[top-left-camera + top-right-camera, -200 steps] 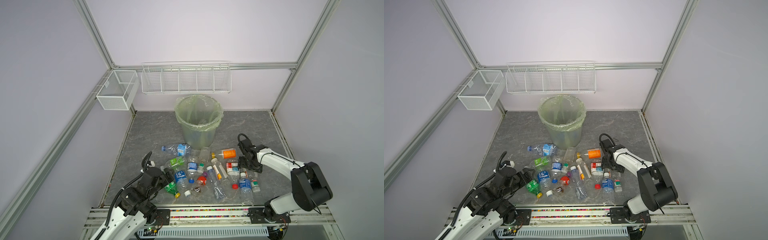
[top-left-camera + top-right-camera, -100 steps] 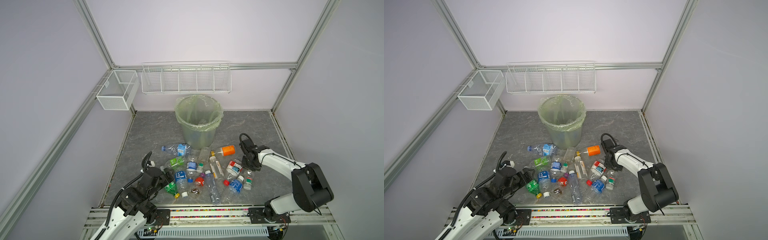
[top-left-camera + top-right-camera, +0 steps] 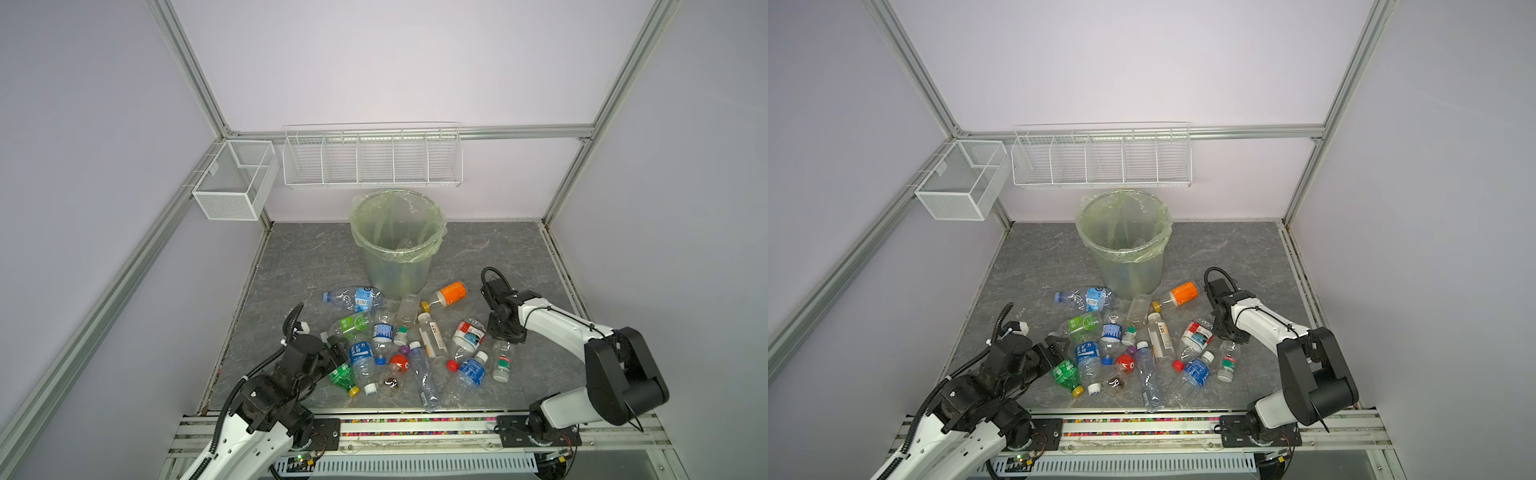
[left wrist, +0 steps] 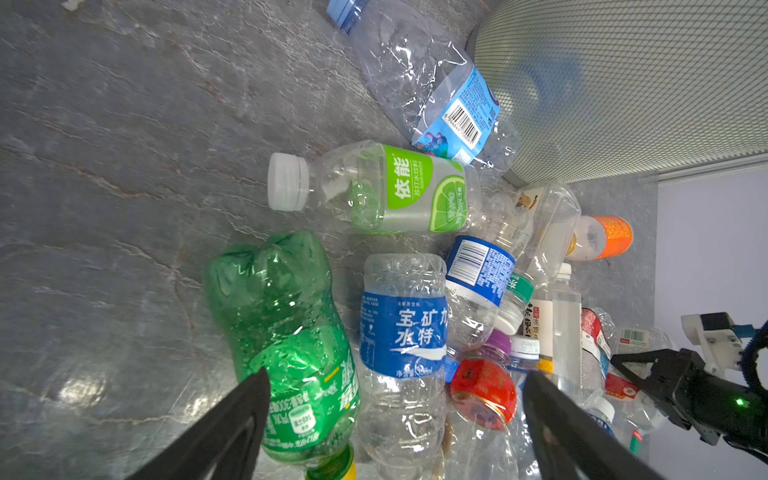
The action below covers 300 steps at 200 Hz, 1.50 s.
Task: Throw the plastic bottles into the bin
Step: 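Lower the right gripper onto the clear square plastic bottle and grasp it, then lift the clear square bottle with the right gripper toward the wastebasket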
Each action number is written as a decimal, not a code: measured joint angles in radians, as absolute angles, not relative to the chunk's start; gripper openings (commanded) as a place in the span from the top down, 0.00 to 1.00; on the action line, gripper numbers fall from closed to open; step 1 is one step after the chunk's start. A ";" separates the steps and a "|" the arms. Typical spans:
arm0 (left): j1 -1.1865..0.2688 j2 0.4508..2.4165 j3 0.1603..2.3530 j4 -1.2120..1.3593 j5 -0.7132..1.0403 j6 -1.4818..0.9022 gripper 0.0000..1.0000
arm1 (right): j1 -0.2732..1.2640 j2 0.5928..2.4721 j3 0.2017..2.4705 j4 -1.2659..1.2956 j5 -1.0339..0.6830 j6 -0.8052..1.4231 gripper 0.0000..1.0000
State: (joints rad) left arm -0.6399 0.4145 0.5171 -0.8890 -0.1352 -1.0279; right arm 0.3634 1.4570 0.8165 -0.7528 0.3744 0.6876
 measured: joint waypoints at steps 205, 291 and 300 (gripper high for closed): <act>-0.640 0.414 0.543 -0.804 -0.136 -0.992 0.06 | 0.376 0.965 1.067 -0.868 0.231 0.502 0.93; -0.640 0.415 0.546 -0.791 -0.133 -0.986 0.06 | 0.434 0.943 1.103 -0.802 0.084 0.454 0.93; -0.640 0.411 0.547 -0.791 -0.133 -0.986 0.06 | 0.443 0.943 1.111 -0.799 0.076 0.448 0.93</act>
